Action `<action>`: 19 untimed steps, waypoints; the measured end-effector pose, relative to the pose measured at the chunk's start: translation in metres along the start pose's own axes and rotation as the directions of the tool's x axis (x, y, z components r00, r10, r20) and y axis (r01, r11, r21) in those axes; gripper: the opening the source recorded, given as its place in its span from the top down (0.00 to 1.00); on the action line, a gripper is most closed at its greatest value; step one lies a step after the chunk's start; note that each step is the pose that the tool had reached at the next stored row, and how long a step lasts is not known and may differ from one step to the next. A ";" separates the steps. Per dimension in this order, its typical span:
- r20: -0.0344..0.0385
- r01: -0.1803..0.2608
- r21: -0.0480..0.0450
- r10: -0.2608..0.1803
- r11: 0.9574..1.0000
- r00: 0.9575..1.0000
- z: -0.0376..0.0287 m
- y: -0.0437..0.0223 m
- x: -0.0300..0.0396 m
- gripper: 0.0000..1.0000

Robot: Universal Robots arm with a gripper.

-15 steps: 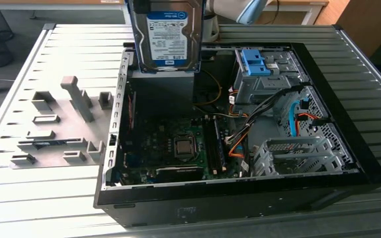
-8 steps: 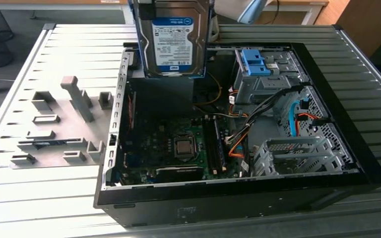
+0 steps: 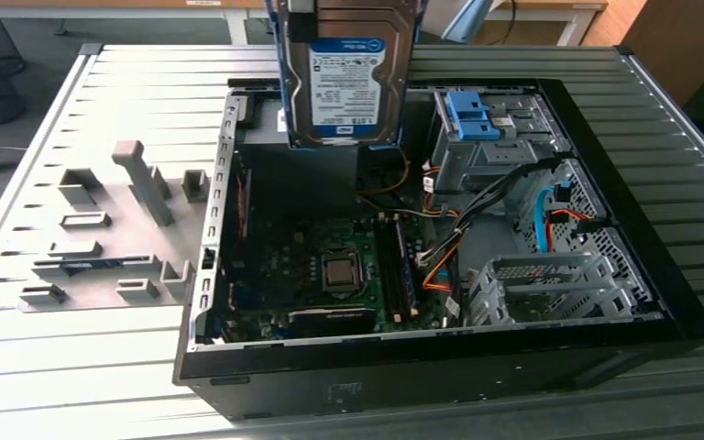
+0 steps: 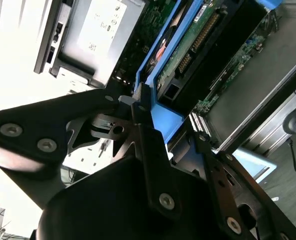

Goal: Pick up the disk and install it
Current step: 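Pick up the disk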

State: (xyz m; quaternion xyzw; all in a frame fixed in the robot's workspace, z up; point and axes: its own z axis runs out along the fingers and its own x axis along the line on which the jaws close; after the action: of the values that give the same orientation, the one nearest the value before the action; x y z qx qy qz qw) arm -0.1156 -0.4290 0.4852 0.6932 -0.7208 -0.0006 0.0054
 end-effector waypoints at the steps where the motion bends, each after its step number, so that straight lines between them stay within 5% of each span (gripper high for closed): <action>1: 0.000 0.000 -0.001 0.000 1.000 1.000 0.0003 -0.0033 0.0000 0.64; 16: 0.000 0.000 -0.013 0.000 1.000 1.000 0.0041 -0.0522 -0.0003 0.64; 19: -0.001 0.000 -0.014 0.000 1.000 1.000 0.0041 -0.0562 -0.0004 0.64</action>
State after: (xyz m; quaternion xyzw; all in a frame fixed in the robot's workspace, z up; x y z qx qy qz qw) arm -0.0595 -0.4309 0.4806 0.6932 -0.7207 -0.0053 0.0104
